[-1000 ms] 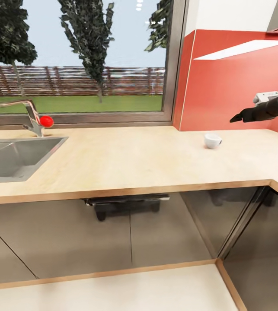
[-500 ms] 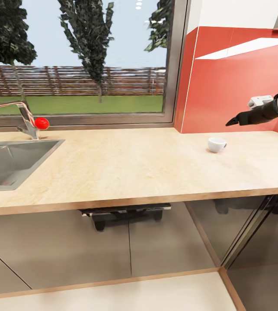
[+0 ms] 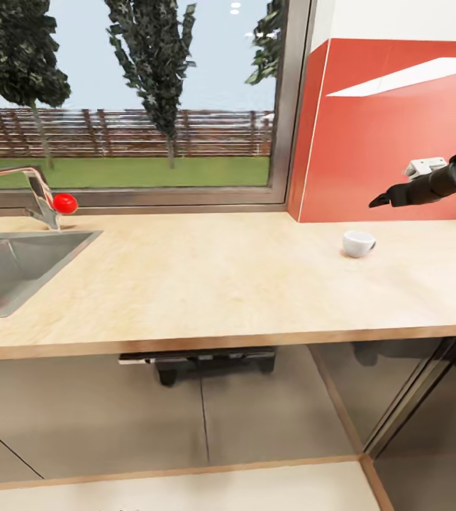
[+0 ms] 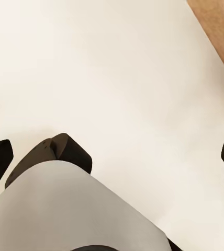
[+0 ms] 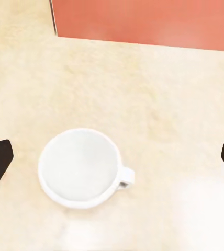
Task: Set up a coffee station on the kitchen countertop: keep the coffee maker on the countertop, move the bottle of coffee from the kitchen shelf to the counter next to the coffee maker, place a paper coffee filter on top of the coffee maker, put the saucer next to the coffee maker with the coffee cup on the saucer, and place the electric kettle next to the coffee maker.
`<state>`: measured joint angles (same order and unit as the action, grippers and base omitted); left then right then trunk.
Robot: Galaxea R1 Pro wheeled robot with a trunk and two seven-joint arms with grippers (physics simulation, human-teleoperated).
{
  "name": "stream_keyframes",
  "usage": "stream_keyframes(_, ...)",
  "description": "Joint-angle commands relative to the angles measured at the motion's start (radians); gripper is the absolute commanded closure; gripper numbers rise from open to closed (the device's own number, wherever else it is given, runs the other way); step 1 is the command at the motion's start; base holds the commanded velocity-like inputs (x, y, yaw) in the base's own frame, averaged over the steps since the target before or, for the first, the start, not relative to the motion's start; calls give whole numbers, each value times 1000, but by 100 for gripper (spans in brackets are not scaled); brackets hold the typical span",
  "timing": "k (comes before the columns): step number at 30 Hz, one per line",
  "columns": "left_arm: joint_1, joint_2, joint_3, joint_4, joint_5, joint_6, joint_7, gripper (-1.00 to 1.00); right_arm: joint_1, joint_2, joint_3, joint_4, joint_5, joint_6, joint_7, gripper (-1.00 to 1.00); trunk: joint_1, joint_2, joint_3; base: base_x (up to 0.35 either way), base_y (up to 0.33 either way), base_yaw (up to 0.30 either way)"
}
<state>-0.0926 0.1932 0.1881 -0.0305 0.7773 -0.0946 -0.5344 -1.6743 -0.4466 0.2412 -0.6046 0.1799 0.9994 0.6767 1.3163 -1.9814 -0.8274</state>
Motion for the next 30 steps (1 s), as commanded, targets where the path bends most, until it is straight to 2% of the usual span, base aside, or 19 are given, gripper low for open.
stream_keyframes(1, -1, 0, 8, 2, -7, -4, -4, -100, -1, -1, 4, -1, 10, 1, 10, -100, 0, 0, -1, 19, -21, 254)
stream_keyframes(9, -1, 0, 8, 2, -7, -4, -4, -100, -1, -1, 4, -1, 10, 1, 9, -100, 0, 0, -1, 10, -10, 215)
stream_keyframes(14, -1, 0, 8, 2, -7, -4, -4, -100, -1, -2, 4, -2, 10, 1, 10, -100, 0, 0, -1, 196, -157, 9)
stream_keyframes(26, -1, 0, 8, 2, -7, -4, -4, -100, 25, -5, 4, 5, 13, 1, 5, -100, 0, 0, -1, 48, -5, 0)
stream_keyframes(30, 1, -4, 7, 0, -8, -4, -5, -100, 47, -17, 1, 28, 40, -21, -3, -100, 0, 0, -1, 0, 0, 0)
